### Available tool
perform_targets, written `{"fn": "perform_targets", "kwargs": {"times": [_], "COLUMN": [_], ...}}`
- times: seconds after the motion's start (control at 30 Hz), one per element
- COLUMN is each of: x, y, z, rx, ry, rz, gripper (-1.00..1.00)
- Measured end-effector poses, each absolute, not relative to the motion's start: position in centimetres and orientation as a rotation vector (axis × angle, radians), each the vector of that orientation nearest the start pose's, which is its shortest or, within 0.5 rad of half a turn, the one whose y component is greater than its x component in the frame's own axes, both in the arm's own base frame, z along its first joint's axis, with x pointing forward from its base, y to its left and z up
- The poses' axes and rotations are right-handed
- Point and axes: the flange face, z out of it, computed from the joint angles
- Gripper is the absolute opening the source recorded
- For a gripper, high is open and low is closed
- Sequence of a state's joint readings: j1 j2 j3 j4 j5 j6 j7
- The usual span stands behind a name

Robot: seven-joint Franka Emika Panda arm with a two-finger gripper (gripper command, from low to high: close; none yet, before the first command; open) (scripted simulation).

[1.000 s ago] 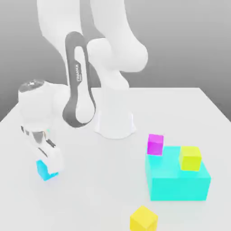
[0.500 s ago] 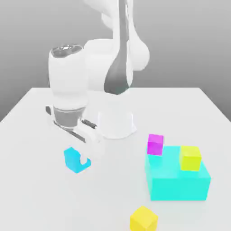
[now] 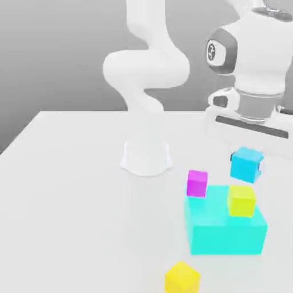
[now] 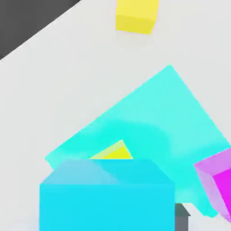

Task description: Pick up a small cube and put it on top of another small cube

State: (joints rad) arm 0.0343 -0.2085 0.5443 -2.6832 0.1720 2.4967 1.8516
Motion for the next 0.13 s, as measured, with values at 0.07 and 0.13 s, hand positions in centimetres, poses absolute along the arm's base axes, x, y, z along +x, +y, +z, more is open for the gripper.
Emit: {"fn": "perform_targets", "kwargs": {"times": [0.07, 0.13], "x": [34.46, 34.46], "y": [21.53, 21.53], "z": [28.07, 28.07], "rx": [-2.383, -2.383], "ry": [2.047, 2.047], "rz": [-0.004, -0.004], "gripper": [1.00, 1.00]}}
